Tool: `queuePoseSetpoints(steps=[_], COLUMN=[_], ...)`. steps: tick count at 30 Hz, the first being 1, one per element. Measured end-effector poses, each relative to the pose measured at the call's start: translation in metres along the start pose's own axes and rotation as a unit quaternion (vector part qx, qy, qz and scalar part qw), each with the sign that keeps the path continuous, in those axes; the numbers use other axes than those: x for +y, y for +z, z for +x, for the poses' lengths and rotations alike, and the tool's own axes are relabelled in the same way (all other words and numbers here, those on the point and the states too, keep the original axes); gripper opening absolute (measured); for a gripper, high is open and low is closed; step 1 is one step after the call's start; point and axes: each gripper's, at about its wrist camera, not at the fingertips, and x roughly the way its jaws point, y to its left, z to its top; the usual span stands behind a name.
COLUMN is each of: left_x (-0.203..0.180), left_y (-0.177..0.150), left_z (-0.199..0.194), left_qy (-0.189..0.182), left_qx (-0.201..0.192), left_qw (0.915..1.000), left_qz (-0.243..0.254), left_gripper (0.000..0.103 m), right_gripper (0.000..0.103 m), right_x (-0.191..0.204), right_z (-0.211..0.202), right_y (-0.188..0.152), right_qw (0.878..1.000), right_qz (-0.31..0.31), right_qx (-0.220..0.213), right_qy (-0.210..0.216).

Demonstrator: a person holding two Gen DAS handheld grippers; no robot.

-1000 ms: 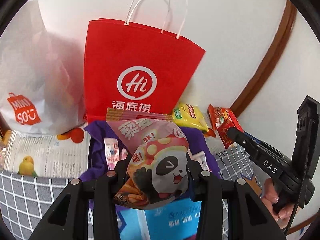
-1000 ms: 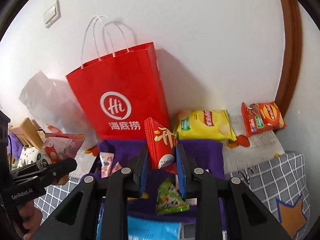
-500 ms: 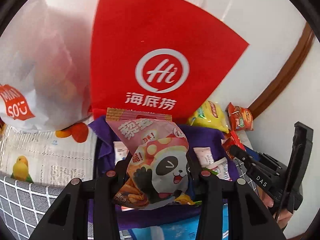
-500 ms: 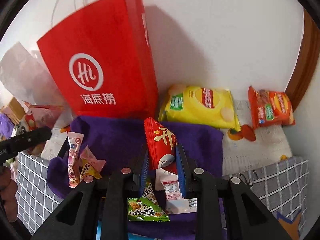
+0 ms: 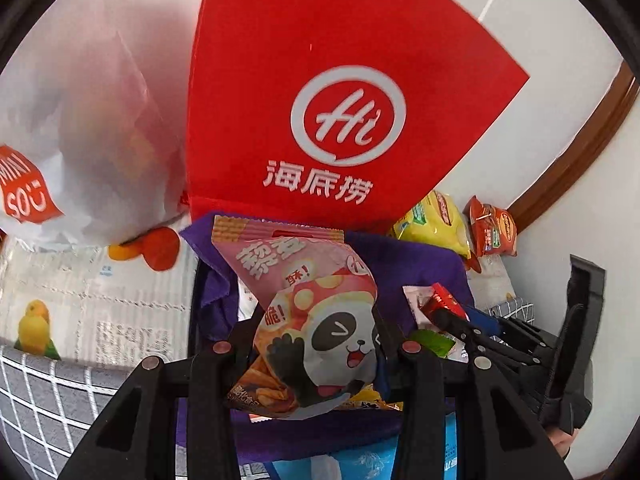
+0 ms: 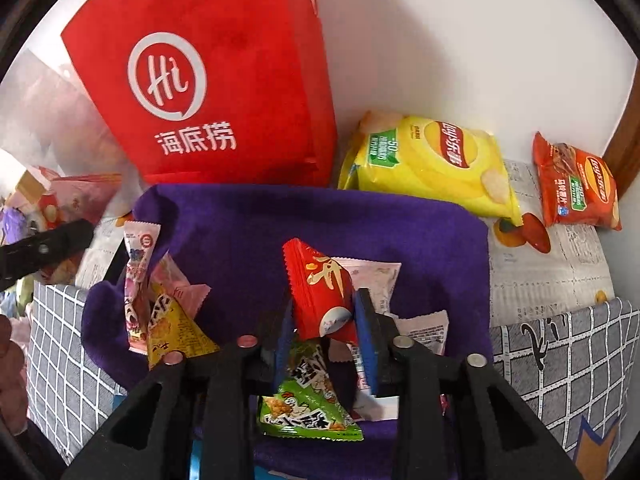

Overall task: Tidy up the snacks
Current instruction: 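Open both grippers to drop the panda bag and red packet onto the towel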

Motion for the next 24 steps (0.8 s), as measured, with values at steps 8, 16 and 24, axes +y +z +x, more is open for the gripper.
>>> queuePoseSetpoints(steps=[8, 16, 24], left_x=[-0.005, -0.014, -0.024], left_y=[-0.007, -0.014, -0.018], left_z=[0.026, 0.044, 0.049], left_qy=[-0.032, -0.028, -0.034], left_qx=[0.031, 0.054, 0.056], left_qw=[0.9990, 0.9981, 0.9979], left_qz=[-0.010, -0.007, 0.005], left_gripper=[0.039, 0.040, 0.041], right_gripper=[0.060, 0.063, 0.063], right_x=[-0.010, -0.030, -0.029], right_z=[-0.035, -0.081, -0.085], right_y=[0.005, 0.006, 0.005], right_qw=[0.999, 0.995, 0.994], right_qz=[0.014, 0.040, 0.039], right_qx=[-0.030, -0.094, -0.097], right_qy=[0.009, 0.003, -0.009])
